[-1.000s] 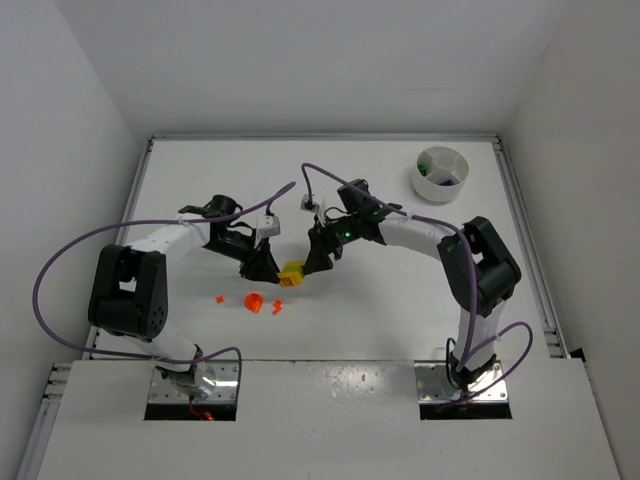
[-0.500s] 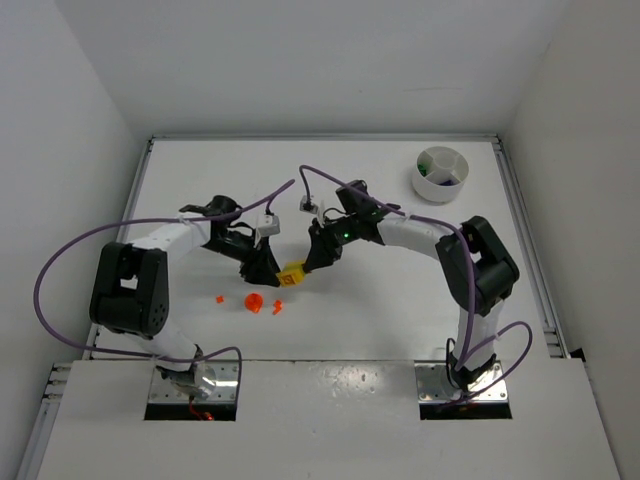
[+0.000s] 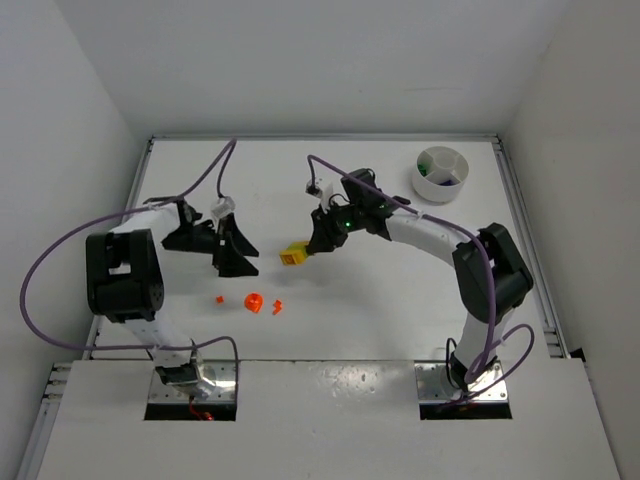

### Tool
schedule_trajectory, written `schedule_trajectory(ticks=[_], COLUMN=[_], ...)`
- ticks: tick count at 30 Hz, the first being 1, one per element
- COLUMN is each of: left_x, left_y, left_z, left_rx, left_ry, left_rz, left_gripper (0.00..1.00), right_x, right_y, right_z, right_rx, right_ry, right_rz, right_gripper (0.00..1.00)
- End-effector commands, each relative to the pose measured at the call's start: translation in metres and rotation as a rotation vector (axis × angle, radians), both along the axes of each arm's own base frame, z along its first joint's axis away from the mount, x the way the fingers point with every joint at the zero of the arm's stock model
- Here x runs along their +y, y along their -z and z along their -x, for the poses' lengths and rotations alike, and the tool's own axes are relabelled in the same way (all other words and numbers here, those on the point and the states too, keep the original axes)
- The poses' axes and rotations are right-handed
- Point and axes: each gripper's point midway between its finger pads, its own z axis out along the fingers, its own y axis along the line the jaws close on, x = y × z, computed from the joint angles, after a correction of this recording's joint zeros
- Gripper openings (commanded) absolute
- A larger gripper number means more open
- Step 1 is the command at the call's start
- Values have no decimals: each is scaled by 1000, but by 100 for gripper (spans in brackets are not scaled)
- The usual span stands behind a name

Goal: Sort the legos into containers by color

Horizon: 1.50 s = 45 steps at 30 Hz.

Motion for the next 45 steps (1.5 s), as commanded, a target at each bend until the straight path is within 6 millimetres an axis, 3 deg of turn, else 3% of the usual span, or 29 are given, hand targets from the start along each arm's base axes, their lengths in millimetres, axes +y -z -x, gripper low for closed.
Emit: schedule_trajectory(ticks=[1,4,5,6,7,9,10,14,15,16,17,23,25,29,32,33,38,45], left_x=[-9,0,-4,-3,9,5,12,6,2,2,-6,-42,-52,-52,-65,-63,-78,-84], left_y=[-38,-35,-41,-39,-24,-38,-44,-81,-80,-96,-97,-73,-80,-81,-77,-77,-52,-47], left_z=[11,2,-2,-32,-43,-55,-76,-86,-81,-82,-77,-26,-13,2,9,3,17,-4], left_rx=[-197,-259,-139,-233,-236,-294,-385,-535,-554,-612,-615,-651,-724,-825,-830,-859,-923,-975], left_ry=[14,36,9,-29,-75,-178,-259,-362,-362,-379,-349,-3,53,95,80,60,153,62], left_rz=[69,-45,-98,-180,-346,-445,-512,-478,-464,-447,-423,-404,-405,-473,-519,-571,-673,-748], left_gripper=[99,99,99,99,99,99,99,99,99,99,99,99,99,99,99,99,99,96], right_x=[15,24,25,25,26,23,20,10,7,6,7,14,12,13,14,15,16,13], right_y=[-20,-23,-25,-31,-34,-38,-41,-40,-39,-36,-36,-20,-17,-8,-10,-11,-13,-27], right_z=[0,4,5,5,3,0,-2,1,-3,-3,-3,8,6,14,14,14,17,21], right_rx=[117,158,169,159,152,124,106,119,124,129,151,337,357,410,414,423,440,403], right_ry=[47,34,35,34,33,60,78,129,147,162,176,205,214,202,197,203,191,181], right_rz=[-74,-94,-105,-112,-117,-109,-103,-102,-109,-104,-108,-157,-157,-165,-177,-178,-185,-214], right_gripper=[0,0,0,0,0,0,0,0,0,0,0,0,0,0,0,0,0,0])
